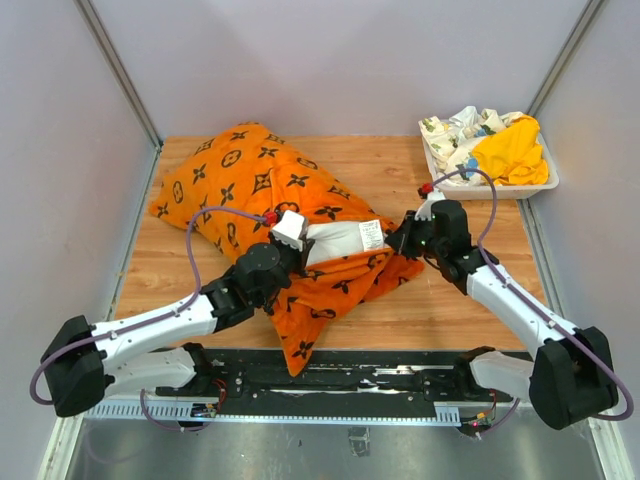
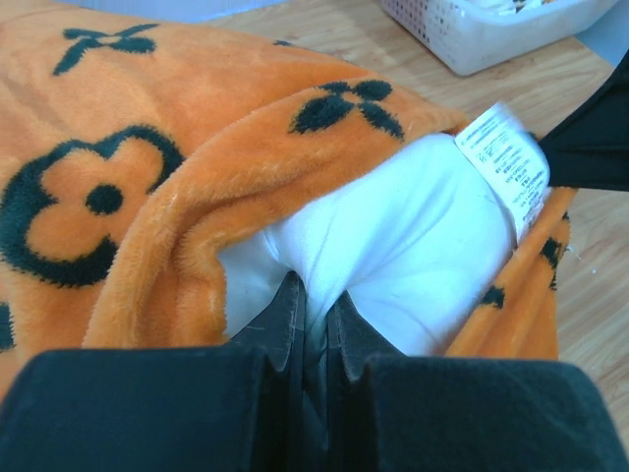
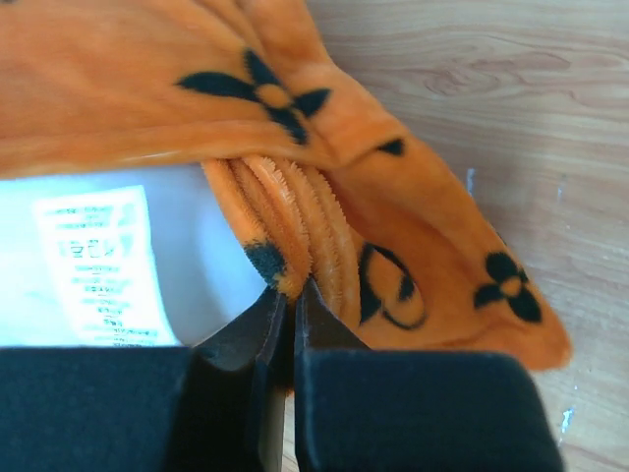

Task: Remove the pillowcase from the pillow
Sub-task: Remove the pillow from the pillowcase.

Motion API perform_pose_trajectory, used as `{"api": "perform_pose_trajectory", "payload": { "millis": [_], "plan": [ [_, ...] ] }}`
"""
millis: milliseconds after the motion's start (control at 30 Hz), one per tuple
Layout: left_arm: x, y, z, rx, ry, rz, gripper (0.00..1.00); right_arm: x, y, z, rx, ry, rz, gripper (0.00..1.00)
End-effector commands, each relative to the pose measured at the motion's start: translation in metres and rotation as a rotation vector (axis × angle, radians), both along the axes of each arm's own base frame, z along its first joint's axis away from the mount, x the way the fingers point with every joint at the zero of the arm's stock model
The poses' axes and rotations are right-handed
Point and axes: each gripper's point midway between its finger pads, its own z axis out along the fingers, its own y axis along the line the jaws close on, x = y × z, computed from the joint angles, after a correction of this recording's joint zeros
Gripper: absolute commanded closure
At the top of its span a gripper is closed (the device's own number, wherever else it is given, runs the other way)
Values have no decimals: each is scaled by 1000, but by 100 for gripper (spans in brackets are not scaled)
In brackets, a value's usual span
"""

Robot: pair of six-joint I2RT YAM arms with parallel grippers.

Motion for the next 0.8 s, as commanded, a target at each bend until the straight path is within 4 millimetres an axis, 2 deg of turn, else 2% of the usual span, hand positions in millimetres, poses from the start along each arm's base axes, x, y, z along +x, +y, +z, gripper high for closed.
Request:
{"api": "perform_pose_trajectory", "payload": {
  "millis": [0, 267, 500, 600, 767],
  "plan": [
    [7, 31, 64, -146, -132, 119, 100, 1, -31, -27, 5, 110, -139, 99],
    [-7, 51, 106, -297, -192, 121, 100, -8, -17, -44, 13, 156, -99, 99],
    [-19, 59, 134, -404, -238, 90, 100, -25, 7, -69, 4, 223, -24, 99],
    [-19, 59, 137, -411, -245, 89, 100, -30, 13, -74, -11, 226, -9, 98],
    [-18, 57, 137, -420, -231, 94, 100, -27, 7, -62, -35, 175, -18, 89]
  ]
}}
